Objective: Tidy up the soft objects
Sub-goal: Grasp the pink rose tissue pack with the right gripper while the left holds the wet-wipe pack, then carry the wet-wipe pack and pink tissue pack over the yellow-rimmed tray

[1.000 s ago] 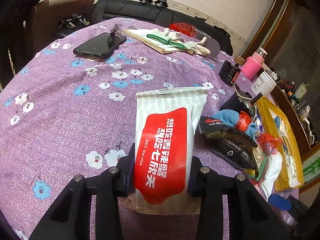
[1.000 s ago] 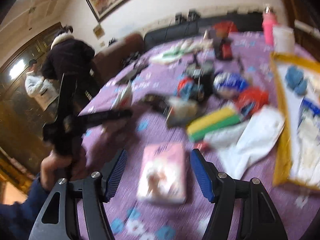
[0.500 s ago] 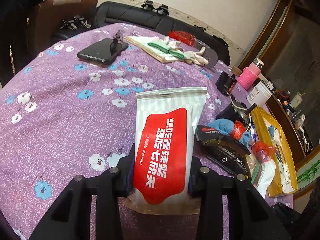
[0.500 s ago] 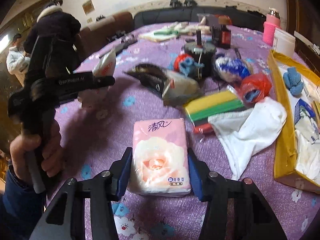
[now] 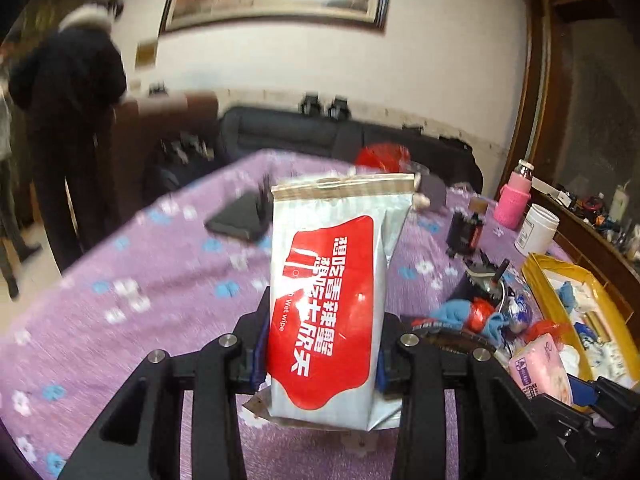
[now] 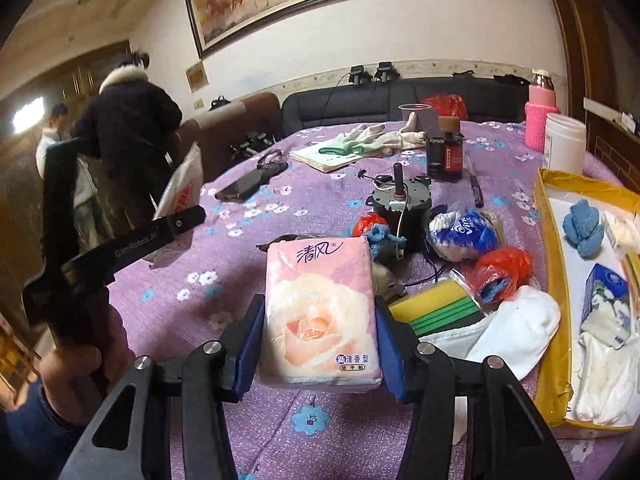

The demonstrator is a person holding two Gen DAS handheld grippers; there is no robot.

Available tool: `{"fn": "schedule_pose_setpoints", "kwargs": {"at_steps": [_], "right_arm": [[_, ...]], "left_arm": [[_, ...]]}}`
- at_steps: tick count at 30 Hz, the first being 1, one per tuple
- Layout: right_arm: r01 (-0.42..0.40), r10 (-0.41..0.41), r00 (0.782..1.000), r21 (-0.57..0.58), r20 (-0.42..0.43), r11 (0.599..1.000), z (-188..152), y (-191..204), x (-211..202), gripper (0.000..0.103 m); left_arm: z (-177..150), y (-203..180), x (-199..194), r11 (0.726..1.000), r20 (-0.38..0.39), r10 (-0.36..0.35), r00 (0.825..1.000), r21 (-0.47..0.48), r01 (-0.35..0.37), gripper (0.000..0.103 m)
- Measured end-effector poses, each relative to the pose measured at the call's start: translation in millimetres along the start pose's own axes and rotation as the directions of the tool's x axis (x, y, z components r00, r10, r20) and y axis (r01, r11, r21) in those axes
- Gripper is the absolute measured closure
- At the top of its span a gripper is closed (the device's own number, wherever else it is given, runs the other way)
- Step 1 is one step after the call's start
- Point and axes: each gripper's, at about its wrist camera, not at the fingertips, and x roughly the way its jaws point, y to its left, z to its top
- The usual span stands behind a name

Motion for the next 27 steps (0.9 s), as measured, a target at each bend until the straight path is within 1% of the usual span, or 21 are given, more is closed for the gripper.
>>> {"fn": "schedule_pose_setpoints", "kwargs": {"at_steps": [2,6,9,13,21,27], "right_arm": [[-0.017,0.016,1.000,0.025,0.006,1.000,0.7,-3.9,-0.1,0.048],[-0.022,0.022,1.000,0.044,0.010,0.999,1.3,-7.8,0.3,0.048],[-0.003,0.002,1.000,0.033,0.019,0.999,1.2,-4.7,-2.3,0.048],[0.024,-0.025,0.999,0.017,0.025,1.000,-0.7,0.1,-5.6,0.048],[0.053,-0.054,0.998,0.046,0.014,0.998,-1.2,-6.3,-4.3,0.048],[0.078,-0.079,0.997,0.028,0.011,0.997,-0.7,-3.5,-3.8,0.048]], "left_arm": [[-0.2,-7.4,-8.2,0.999,0.046,0.012,0.999,0.040,-0.014,0.065],[-1.0,-20.5,-14.1,0.994,0.085,0.027,0.996,0.104,-0.036,0.065],[-1.8,-25.1,-14.7,0.991,0.092,0.034,0.995,0.125,-0.045,0.065],[-1.9,-25.8,-15.1,0.991,0.089,0.036,0.995,0.126,-0.048,0.065],[-2.7,-27.3,-14.7,0.990,0.093,0.034,0.995,0.135,-0.046,0.065],[-3.7,-27.0,-14.5,0.990,0.091,0.028,0.995,0.137,-0.041,0.065]]}}
